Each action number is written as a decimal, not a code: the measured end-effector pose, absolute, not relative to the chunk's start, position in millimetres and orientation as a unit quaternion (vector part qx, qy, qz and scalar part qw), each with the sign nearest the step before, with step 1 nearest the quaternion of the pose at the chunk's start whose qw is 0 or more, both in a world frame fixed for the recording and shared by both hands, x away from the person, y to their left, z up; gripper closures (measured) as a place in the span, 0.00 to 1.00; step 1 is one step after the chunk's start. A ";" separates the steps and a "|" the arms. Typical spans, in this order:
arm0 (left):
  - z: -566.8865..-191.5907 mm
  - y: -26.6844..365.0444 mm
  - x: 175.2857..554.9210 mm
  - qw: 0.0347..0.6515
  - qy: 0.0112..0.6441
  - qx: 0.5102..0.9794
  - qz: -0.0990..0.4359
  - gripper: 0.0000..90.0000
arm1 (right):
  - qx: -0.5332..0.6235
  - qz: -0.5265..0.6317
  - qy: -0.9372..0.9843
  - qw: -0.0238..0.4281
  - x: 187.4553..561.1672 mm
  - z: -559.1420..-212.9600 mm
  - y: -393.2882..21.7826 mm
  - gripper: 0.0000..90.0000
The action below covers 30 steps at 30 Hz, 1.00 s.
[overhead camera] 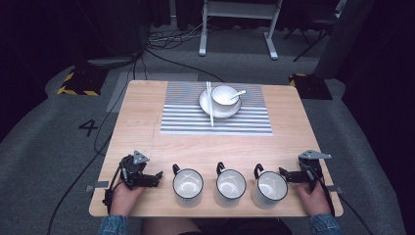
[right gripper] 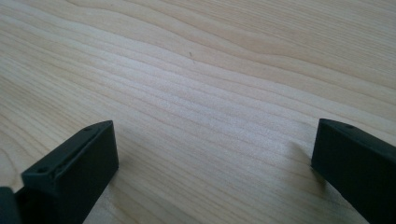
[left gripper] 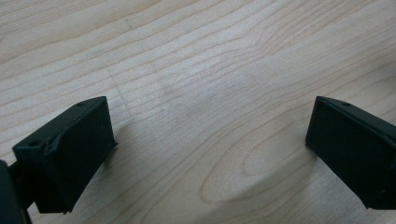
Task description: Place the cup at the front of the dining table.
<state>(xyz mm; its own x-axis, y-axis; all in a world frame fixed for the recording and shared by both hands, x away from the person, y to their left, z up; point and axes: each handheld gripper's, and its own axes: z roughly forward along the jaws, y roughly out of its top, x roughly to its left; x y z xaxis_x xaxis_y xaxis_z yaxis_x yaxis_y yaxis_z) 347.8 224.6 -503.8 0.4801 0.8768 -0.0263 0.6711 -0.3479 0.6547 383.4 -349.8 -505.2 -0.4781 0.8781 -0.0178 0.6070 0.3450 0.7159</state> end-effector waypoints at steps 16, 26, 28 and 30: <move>-503.1 226.5 348.4 0.334 0.502 0.783 0.155 0.00 | 0.469 0.331 0.793 0.205 383.4 -505.1 -349.5 0.01; -482.0 234.3 334.1 0.393 0.493 0.754 0.184 0.00 | 0.469 0.331 0.793 0.204 383.3 -505.0 -349.5 0.01; -480.3 234.4 332.3 0.396 0.492 0.754 0.183 0.00 | 0.468 0.330 0.794 0.205 383.3 -505.1 -349.6 0.01; -473.8 234.1 325.4 0.403 0.486 0.753 0.188 0.00 | 0.468 0.331 0.793 0.204 383.3 -505.1 -349.5 0.01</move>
